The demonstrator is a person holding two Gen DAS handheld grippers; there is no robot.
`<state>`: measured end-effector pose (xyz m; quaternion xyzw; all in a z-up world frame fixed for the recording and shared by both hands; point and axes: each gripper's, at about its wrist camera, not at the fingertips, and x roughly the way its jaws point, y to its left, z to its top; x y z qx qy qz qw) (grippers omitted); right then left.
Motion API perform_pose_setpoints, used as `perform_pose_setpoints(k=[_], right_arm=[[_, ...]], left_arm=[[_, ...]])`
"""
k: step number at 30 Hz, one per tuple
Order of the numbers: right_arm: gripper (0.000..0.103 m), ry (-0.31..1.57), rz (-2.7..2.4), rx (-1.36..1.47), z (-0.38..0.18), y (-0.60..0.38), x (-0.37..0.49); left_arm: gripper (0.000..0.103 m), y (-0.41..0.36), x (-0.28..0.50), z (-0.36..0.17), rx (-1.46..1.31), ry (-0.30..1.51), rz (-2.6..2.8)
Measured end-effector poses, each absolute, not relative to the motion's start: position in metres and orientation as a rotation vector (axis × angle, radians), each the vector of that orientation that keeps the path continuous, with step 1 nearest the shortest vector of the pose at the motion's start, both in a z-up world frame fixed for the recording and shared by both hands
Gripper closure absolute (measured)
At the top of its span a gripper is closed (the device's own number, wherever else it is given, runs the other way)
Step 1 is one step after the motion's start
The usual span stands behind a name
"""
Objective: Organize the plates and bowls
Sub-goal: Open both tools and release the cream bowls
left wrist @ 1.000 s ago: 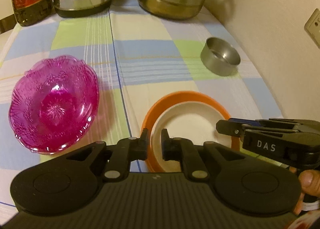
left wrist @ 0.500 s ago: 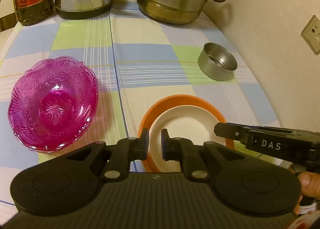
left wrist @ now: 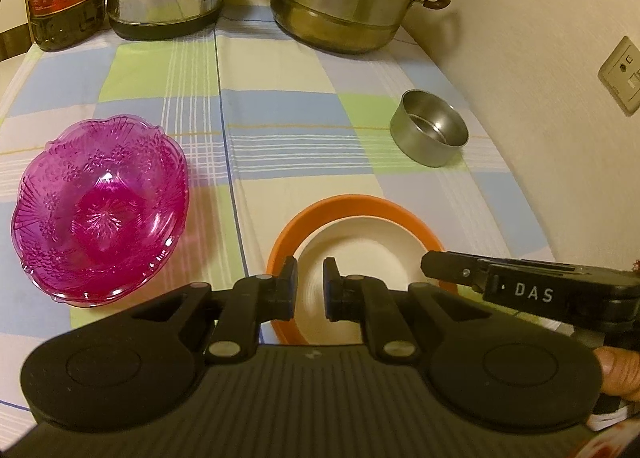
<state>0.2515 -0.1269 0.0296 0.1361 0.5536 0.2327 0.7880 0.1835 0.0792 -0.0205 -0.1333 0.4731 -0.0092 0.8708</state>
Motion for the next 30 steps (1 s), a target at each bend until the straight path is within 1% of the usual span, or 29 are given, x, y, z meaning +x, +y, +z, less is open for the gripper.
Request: perform_pose_setpoints(k=[4, 6, 7, 8, 10, 15, 24, 27, 30], right_arm=[[0.083, 1.174, 0.479, 0.308, 0.038, -0.135, 0.252], [0.081, 1.165, 0.466, 0.304, 0.042, -0.140, 0.252], [0.077, 1.159, 0.461, 0.300, 0.044, -0.143, 0.252], [0.069, 1.150, 0.453, 0.297, 0.046, -0.147, 0.251], [0.060, 1.140, 0.440, 0.292, 0.049, -0.153, 0.251], [0.058, 1.111, 0.386, 0.266, 0.057, -0.172, 0.252], [0.056, 1.077, 0.309, 0.234, 0.066, -0.201, 0.262], [0.056, 1.077, 0.296, 0.239, 0.064, -0.209, 0.268], [0.055, 1.079, 0.283, 0.249, 0.061, -0.216, 0.275]], left_arm=[[0.091, 0.075, 0.185, -0.015, -0.276, 0.978, -0.023], [0.091, 0.072, 0.186, -0.012, -0.279, 0.972, -0.028], [0.090, 0.070, 0.186, -0.010, -0.281, 0.968, -0.031], [0.090, 0.067, 0.187, -0.008, -0.283, 0.963, -0.035], [0.089, 0.062, 0.189, -0.005, -0.284, 0.955, -0.044], [0.082, 0.048, 0.196, 0.002, -0.298, 0.931, -0.064], [0.075, 0.019, 0.219, 0.012, -0.306, 0.896, -0.092], [0.070, 0.010, 0.227, 0.012, -0.308, 0.889, -0.108], [0.069, 0.004, 0.234, 0.011, -0.313, 0.881, -0.124]])
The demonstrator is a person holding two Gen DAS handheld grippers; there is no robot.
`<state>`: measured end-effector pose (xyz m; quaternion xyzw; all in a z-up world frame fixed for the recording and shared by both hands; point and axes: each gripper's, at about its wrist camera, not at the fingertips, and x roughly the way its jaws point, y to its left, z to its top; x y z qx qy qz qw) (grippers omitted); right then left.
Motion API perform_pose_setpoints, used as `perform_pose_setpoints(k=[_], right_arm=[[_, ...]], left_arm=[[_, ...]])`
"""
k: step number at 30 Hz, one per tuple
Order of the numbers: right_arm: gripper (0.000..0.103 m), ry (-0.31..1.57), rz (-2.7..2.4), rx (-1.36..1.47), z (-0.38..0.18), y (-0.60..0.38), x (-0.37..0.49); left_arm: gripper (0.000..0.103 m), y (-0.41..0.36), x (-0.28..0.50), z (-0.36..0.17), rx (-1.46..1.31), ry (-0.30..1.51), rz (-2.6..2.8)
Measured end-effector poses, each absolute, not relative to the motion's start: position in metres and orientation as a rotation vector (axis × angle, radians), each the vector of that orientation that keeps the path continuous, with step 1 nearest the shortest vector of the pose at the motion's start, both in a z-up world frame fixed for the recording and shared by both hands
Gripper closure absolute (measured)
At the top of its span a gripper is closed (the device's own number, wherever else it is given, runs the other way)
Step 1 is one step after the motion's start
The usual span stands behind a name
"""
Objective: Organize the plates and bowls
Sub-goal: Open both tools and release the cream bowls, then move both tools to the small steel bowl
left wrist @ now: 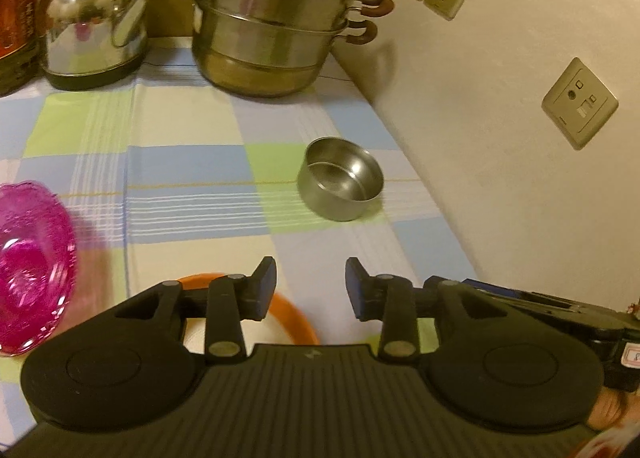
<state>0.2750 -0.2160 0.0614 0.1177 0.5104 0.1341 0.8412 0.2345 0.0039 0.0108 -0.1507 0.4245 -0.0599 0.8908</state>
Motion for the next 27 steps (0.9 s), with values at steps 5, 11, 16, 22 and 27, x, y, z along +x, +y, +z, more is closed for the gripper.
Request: perform_pose_setpoints(k=[5, 11, 16, 22, 27], right_arm=[[0.055, 1.076, 0.254, 0.272, 0.054, -0.224, 0.291], [0.055, 1.076, 0.224, 0.282, 0.040, -0.231, 0.317], [0.055, 1.083, 0.204, 0.290, 0.029, -0.237, 0.339], [0.055, 1.098, 0.193, 0.300, 0.015, -0.242, 0.368], [0.055, 1.113, 0.199, 0.316, 0.002, -0.242, 0.394]], left_arm=[[0.066, -0.004, 0.253, 0.007, -0.311, 0.869, -0.142], [0.065, -0.009, 0.287, 0.001, -0.297, 0.862, -0.153], [0.064, -0.017, 0.319, -0.007, -0.275, 0.875, -0.169], [0.064, -0.024, 0.357, -0.024, -0.278, 0.912, -0.175], [0.064, -0.025, 0.386, -0.044, -0.289, 0.950, -0.163]])
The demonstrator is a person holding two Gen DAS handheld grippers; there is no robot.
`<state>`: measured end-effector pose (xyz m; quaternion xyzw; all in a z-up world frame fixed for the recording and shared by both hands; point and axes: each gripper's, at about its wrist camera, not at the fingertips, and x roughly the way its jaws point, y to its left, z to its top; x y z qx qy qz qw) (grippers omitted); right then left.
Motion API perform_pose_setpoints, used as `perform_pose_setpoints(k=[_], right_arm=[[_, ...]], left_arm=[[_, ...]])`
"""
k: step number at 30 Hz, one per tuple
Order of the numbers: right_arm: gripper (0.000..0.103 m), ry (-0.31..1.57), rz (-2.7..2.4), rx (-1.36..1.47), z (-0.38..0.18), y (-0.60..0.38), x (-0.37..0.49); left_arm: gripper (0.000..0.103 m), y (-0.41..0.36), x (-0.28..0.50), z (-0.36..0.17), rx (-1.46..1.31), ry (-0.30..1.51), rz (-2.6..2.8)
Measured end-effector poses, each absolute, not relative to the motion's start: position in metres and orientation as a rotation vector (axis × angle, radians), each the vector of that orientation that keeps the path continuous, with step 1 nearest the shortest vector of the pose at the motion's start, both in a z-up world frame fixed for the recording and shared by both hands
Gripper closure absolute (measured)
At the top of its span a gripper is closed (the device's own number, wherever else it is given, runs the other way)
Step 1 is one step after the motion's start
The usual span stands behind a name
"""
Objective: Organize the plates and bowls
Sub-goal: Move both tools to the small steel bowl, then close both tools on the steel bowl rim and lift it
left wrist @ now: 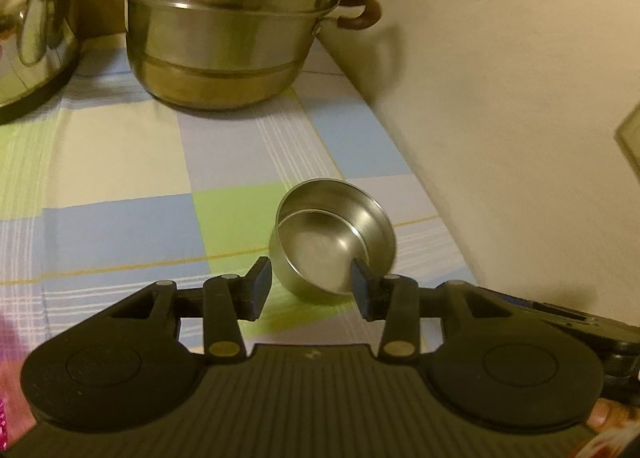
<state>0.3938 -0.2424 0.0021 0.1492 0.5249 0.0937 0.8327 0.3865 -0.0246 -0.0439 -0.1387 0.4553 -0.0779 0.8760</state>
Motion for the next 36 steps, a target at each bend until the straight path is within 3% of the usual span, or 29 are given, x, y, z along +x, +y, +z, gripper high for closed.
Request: perform_pose_setpoints(k=[18, 24, 32, 36], right_arm=[[0.055, 1.207, 0.193, 0.367, -0.064, -0.233, 0.447], [0.056, 1.213, 0.201, 0.360, -0.069, -0.228, 0.455], [0.073, 1.233, 0.198, 0.362, -0.076, -0.224, 0.459], [0.076, 1.236, 0.207, 0.359, -0.077, -0.221, 0.460]], left_arm=[[0.067, -0.023, 0.441, -0.100, -0.336, 1.017, -0.141], [0.077, -0.027, 0.445, -0.103, -0.308, 1.023, -0.129], [0.086, -0.032, 0.450, -0.105, -0.271, 1.043, -0.118], [0.091, -0.033, 0.451, -0.108, -0.254, 1.051, -0.107]])
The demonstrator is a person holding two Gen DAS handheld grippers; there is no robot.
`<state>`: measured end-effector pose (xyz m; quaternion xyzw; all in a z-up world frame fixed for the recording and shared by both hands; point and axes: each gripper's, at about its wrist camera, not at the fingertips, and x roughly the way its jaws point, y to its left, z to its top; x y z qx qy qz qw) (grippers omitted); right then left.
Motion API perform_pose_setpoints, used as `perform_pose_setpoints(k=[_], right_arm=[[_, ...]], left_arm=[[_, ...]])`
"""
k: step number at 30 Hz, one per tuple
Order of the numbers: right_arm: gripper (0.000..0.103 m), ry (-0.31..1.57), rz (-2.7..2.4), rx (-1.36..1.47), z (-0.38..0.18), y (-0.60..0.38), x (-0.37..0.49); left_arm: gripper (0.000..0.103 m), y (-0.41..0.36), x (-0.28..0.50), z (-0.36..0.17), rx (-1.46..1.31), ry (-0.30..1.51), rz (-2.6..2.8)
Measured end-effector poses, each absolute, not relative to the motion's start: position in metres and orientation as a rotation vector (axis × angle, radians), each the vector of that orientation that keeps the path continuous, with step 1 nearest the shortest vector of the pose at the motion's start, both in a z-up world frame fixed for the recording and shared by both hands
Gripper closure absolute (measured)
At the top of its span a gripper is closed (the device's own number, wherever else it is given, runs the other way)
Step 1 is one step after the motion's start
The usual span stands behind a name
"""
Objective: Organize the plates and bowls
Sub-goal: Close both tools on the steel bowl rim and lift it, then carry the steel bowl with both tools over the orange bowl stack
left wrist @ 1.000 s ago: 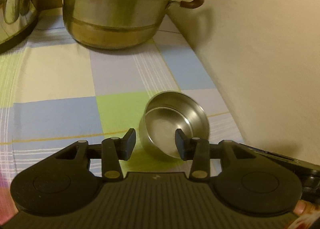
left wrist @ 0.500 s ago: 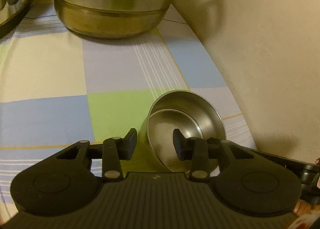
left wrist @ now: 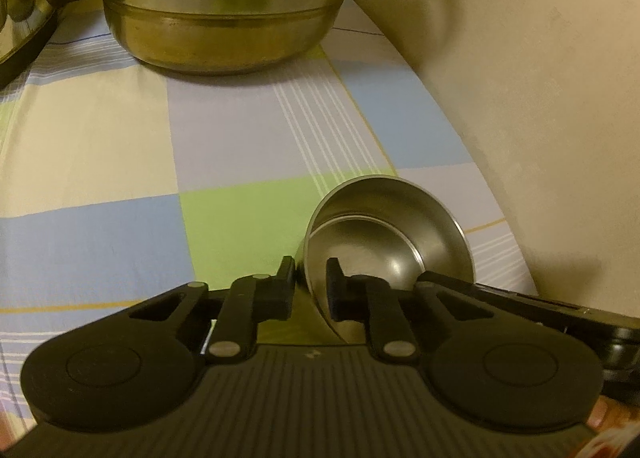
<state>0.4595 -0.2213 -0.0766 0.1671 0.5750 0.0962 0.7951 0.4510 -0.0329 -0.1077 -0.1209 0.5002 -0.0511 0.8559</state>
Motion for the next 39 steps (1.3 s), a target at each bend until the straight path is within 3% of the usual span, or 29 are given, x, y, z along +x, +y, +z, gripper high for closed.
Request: perform_pose_setpoints(k=[22, 39], right_arm=[[0.088, 1.234, 0.194, 0.338, -0.072, -0.222, 0.451], [0.091, 1.195, 0.213, 0.319, -0.006, -0.237, 0.390]], left_arm=[[0.095, -0.034, 0.440, -0.102, -0.262, 1.056, -0.105], [0.096, -0.047, 0.375, -0.042, -0.269, 1.010, -0.120]])
